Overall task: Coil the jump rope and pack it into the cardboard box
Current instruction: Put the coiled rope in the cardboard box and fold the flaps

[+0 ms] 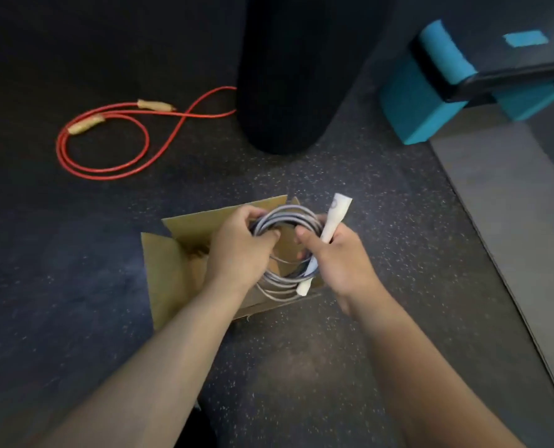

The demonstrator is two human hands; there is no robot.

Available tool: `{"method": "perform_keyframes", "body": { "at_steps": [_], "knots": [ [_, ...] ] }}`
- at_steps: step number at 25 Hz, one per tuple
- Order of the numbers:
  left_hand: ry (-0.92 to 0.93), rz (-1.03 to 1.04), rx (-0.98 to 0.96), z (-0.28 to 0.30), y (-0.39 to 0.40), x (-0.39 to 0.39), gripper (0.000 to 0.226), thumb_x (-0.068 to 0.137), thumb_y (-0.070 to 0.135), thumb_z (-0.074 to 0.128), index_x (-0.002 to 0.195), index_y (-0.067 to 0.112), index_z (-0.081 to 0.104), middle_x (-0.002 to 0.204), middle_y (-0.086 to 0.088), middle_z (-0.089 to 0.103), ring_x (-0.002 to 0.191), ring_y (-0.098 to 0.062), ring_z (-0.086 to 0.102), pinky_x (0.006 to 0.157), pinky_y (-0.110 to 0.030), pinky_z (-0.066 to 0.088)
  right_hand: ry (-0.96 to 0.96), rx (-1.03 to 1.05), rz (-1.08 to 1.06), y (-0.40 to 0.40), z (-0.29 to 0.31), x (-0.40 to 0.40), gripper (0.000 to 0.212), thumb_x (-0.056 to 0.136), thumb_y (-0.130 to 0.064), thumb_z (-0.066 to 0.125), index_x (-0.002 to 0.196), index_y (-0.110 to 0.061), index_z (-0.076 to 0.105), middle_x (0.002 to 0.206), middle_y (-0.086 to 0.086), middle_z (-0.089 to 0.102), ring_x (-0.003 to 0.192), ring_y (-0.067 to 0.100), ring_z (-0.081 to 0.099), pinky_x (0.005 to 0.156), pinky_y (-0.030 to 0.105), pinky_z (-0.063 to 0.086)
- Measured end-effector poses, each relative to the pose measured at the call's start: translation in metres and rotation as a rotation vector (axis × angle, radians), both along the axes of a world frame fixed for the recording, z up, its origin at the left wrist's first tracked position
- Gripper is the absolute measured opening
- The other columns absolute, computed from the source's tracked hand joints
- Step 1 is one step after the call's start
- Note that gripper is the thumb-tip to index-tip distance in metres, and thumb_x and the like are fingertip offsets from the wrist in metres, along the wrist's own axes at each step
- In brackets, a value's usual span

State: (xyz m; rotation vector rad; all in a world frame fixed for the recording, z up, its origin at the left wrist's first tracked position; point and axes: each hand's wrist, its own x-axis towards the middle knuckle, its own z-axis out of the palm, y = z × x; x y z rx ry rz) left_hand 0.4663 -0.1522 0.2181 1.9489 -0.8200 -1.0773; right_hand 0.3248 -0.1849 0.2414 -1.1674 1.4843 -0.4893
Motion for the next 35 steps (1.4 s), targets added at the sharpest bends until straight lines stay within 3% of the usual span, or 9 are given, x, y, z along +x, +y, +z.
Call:
{"method": "perform_keyframes", "body": {
  "at_steps": [3,7,11,15,22,26,30,33,35],
  "knots": [
    [-0.001,0.085,0.074,-0.042,0.0,0.039,0.02,0.089,0.023,0.072,0.097,0.039,0.062,0.093,0.015,0.072,0.084,-0.006,0.068,0.074,-0.032,0.057,0.05,0.145,0.045,-0.02,-0.045,0.051,0.014,0.1,-0.021,0.065,0.107,-0.009,0.07,0.094,0.014,0.075,0.065,0.009,0.063,0.068,0.026,0.052],
    [-0.033,0.105,0.181,-0.118,-0.009,0.075,0.016,0.092,0.023,0.068,0.102,0.034,0.062,0.094,0.016,0.068,0.085,-0.005,0.064,0.061,-0.016,0.04,0.042,0.32,0.097,-0.041,-0.13,0.091,0.008,0.099,-0.018,0.066,0.103,-0.014,0.07,0.111,0.016,0.077,0.074,0.017,0.068,0.078,0.032,0.055],
    [-0.038,0.15,0.358,-0.206,-0.012,0.079,0.016,0.092,0.021,0.066,0.107,0.026,0.064,0.103,0.004,0.07,0.09,-0.015,0.064,0.068,-0.026,0.049,0.096,0.473,0.173,-0.052,-0.224,0.103,0.014,0.096,-0.02,0.068,0.11,-0.017,0.069,0.113,0.012,0.076,0.095,0.024,0.073,0.102,0.049,0.054],
    [-0.034,0.193,0.44,-0.288,-0.022,0.064,0.026,0.094,0.018,0.066,0.119,0.023,0.064,0.109,0.002,0.071,0.097,-0.018,0.067,0.086,-0.035,0.056,0.181,0.522,0.26,-0.067,-0.316,0.097,0.026,0.096,-0.022,0.069,0.121,-0.014,0.067,0.113,0.009,0.074,0.102,0.027,0.072,0.097,0.044,0.057],
    [-0.096,0.152,0.563,-0.386,-0.034,0.045,0.03,0.092,0.016,0.062,0.121,0.019,0.068,0.121,-0.012,0.063,0.107,-0.029,0.063,0.092,-0.039,0.052,0.288,0.554,0.303,-0.079,-0.427,0.078,0.039,0.096,-0.018,0.068,0.132,-0.006,0.057,0.113,0.015,0.07,0.102,0.028,0.067,0.091,0.042,0.056],
    [-0.131,0.145,0.561,-0.392,-0.026,0.041,0.04,0.097,0.014,0.057,0.136,0.02,0.06,0.138,-0.012,0.044,0.128,-0.03,0.046,0.106,-0.037,0.039,0.409,0.452,0.316,-0.071,-0.435,0.085,0.053,0.09,-0.018,0.071,0.137,-0.008,0.047,0.122,0.018,0.066,0.106,0.034,0.066,0.085,0.039,0.054],
    [-0.137,0.178,0.494,-0.358,-0.013,0.044,0.045,0.097,0.019,0.059,0.142,0.023,0.054,0.145,-0.008,0.044,0.136,-0.028,0.041,0.107,-0.036,0.039,0.43,0.448,0.432,-0.071,-0.396,0.089,0.055,0.096,-0.021,0.068,0.145,-0.008,0.047,0.133,0.017,0.062,0.097,0.027,0.062,0.06,0.025,0.045],
    [-0.144,0.216,0.445,-0.301,-0.008,0.05,0.043,0.098,0.024,0.058,0.141,0.025,0.055,0.144,-0.005,0.046,0.136,-0.025,0.042,0.102,-0.03,0.037,0.365,0.431,0.402,-0.072,-0.333,0.086,0.054,0.1,-0.021,0.064,0.15,-0.013,0.046,0.142,0.011,0.06,0.119,0.028,0.06,0.09,0.031,0.048],
    [-0.149,0.225,0.393,-0.256,-0.011,0.055,0.041,0.097,0.027,0.058,0.138,0.024,0.055,0.141,-0.003,0.048,0.133,-0.024,0.045,0.1,-0.029,0.037,0.292,0.396,0.386,-0.072,-0.282,0.085,0.048,0.101,-0.023,0.062,0.147,-0.018,0.049,0.136,0.006,0.064,0.12,0.023,0.06,0.096,0.032,0.044]
  ]
}}
